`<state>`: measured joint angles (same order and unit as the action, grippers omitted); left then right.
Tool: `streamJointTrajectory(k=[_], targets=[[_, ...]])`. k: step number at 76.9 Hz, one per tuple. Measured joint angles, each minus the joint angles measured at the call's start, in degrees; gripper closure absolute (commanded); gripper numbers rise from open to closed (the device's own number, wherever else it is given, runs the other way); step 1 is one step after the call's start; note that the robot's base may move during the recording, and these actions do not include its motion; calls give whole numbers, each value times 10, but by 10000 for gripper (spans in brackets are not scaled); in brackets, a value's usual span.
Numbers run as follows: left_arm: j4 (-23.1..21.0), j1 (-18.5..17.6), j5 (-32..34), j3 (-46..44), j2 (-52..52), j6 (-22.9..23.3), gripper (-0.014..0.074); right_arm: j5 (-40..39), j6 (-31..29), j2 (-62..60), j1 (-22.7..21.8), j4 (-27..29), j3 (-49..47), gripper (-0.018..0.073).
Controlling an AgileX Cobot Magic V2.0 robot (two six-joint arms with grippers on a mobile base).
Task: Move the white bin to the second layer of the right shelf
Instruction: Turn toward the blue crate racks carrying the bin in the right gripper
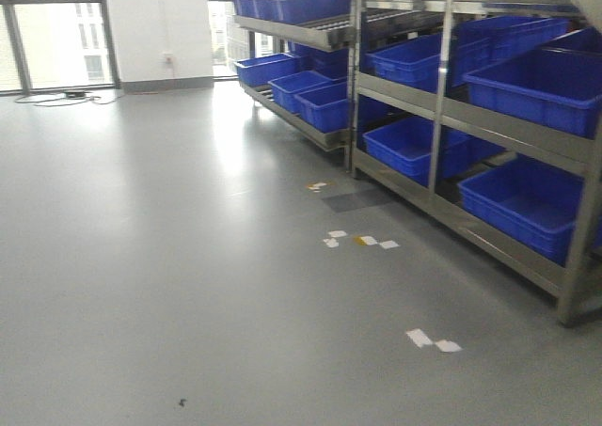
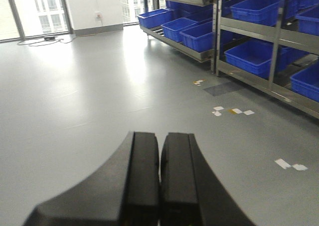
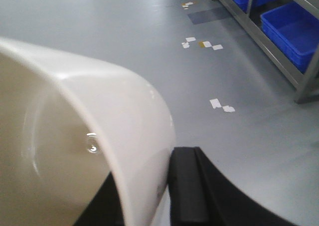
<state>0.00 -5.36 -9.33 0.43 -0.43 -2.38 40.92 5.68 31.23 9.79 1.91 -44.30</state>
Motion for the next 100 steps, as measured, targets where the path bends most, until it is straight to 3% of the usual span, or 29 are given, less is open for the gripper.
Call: streamJointTrajectory(k=[100], targets=[[0, 0, 0, 0, 0, 0, 512, 0, 0, 0, 0, 0, 0, 504]])
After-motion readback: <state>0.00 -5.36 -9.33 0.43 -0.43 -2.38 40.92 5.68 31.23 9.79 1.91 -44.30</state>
